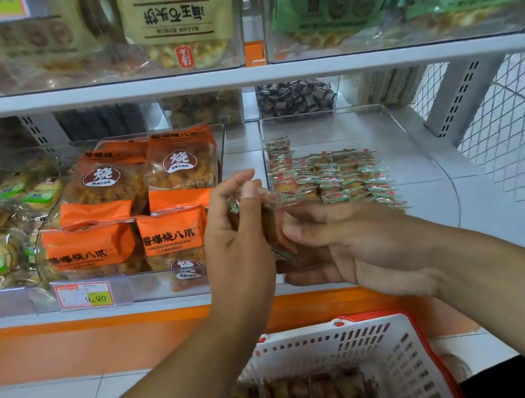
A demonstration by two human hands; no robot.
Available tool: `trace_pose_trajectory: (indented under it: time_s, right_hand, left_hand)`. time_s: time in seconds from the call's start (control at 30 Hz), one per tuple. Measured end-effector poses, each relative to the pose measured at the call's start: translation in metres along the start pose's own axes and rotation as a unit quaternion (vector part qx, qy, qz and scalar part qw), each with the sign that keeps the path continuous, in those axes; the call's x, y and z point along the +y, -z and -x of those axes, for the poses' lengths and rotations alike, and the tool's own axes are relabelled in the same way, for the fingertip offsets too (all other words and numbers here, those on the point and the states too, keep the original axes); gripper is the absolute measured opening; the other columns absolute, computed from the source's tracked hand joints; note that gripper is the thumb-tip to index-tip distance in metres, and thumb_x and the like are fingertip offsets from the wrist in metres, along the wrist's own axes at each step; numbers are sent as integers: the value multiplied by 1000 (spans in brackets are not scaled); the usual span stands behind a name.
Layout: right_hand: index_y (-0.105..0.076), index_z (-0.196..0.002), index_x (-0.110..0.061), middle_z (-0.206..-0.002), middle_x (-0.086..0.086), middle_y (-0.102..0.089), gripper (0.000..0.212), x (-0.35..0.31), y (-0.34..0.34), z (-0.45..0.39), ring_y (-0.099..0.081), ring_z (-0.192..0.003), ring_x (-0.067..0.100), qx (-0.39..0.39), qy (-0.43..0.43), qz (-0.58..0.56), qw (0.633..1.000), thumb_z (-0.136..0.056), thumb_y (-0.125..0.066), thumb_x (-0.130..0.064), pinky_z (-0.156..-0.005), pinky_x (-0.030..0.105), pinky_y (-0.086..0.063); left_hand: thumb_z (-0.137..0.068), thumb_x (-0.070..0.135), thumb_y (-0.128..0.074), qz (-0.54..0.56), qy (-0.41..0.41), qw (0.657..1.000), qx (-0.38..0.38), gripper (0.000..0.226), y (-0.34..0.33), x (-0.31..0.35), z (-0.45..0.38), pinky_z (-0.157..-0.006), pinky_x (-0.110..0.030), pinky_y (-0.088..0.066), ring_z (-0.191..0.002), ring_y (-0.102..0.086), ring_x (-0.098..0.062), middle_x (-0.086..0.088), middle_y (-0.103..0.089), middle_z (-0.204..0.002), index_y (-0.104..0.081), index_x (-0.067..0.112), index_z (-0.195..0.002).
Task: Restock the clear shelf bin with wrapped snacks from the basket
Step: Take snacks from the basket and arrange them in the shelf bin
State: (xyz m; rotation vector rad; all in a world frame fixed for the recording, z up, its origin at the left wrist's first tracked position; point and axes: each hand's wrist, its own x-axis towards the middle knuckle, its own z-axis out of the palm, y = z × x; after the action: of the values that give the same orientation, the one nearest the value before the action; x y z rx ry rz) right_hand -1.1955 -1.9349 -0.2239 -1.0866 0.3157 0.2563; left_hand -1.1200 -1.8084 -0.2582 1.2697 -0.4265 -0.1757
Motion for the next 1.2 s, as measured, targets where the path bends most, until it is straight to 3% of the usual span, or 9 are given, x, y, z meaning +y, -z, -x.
trace_pose_trajectory:
  time_s: [0.13, 0.33, 0.5, 0.6, 0.77, 0.87, 1.0, 1.1, 1.2]
  right_hand:
    - [-67, -116, 0, -106, 17, -72, 34, 2, 0, 0, -72, -90, 24, 3, -25, -42, 999, -82, -68, -6, -74, 35, -60]
    - [-76, -99, -9, -100, 10, -72, 17, 6, 1, -2, -70, -94, 21, -32, -47, -33, 998, -82, -71, -10, -80, 37, -58]
    - [-65, -122, 1, -118, 19, -70, 43, 8, 1, -6, -67, -105, 26, 5, -12, -40, 999, -80, -70, -7, -89, 37, -58]
    - [-58, -129, 3, -124, 19, -67, 40, 7, -1, -7, -63, -119, 29, 9, -3, -46, 999, -90, -61, -4, -95, 34, -55]
    - [-59, -129, 2, -122, 15, -69, 40, 8, -1, -5, -67, -113, 26, -31, -1, -17, 999, -90, -60, -5, -96, 39, -55]
    - [-61, -127, -3, -115, 15, -70, 48, 5, 5, -4, -69, -100, 25, -25, -10, 15, 1000, -80, -68, -6, -89, 40, -58]
    - [-59, -131, -7, -125, 22, -65, 55, -12, 20, 2, -62, -119, 35, -36, 43, 28, 998, -78, -70, 3, -103, 47, -49]
    - [-60, -129, -5, -125, 19, -67, 51, -19, 27, 3, -66, -114, 29, -54, 87, 34, 994, -80, -68, 7, -91, 34, -57]
    - [-60, -129, -8, -123, 14, -69, 49, -12, 28, 0, -68, -111, 23, -58, 76, 77, 992, -83, -64, 8, -85, 27, -57]
  left_hand:
    - [-95, 49, -54, -1, 9, 1000, -3, 30, 1, 0, 1, -83, -42, -60, -98, -70, -24, -2, -72, -107, -60, 46, -124]
    - [-103, 43, -48, 12, 21, 999, 40, 25, 3, 3, -1, -78, -41, -60, -95, -71, -19, 1, -74, -106, -57, 44, -126]
    - [-105, 40, -43, 82, 97, 991, 51, 29, 4, 9, -10, -79, -41, -61, -96, -73, -20, -4, -76, -109, -65, 29, -121]
    - [-104, 42, -41, 157, 154, 975, 22, 39, 4, 13, -11, -64, -34, -62, -80, -74, -21, -9, -77, -107, -64, 16, -121]
    - [-97, 47, -45, 178, 223, 957, -44, 39, 6, 11, -10, -73, -36, -62, -92, -75, -27, -11, -75, -115, -65, 18, -113]
    - [-99, 43, -43, 157, 190, 968, -43, 35, 9, 14, -14, -83, -42, -59, -102, -72, -26, -7, -75, -117, -62, 19, -116]
    - [-103, 13, -43, 66, 94, 993, 22, 24, 22, 20, -30, -89, -34, -50, -101, -70, -19, -9, -74, -101, -65, 18, -108]
    - [-99, 7, -45, 1, 92, 995, -39, 32, 24, 15, -27, -78, -32, -56, -100, -73, -16, 0, -75, -109, -71, 21, -109]
    - [-99, 18, -49, -59, 78, 989, -108, 31, 22, 7, -17, -86, -38, -60, -100, -71, -8, 17, -75, -109, -65, 24, -126]
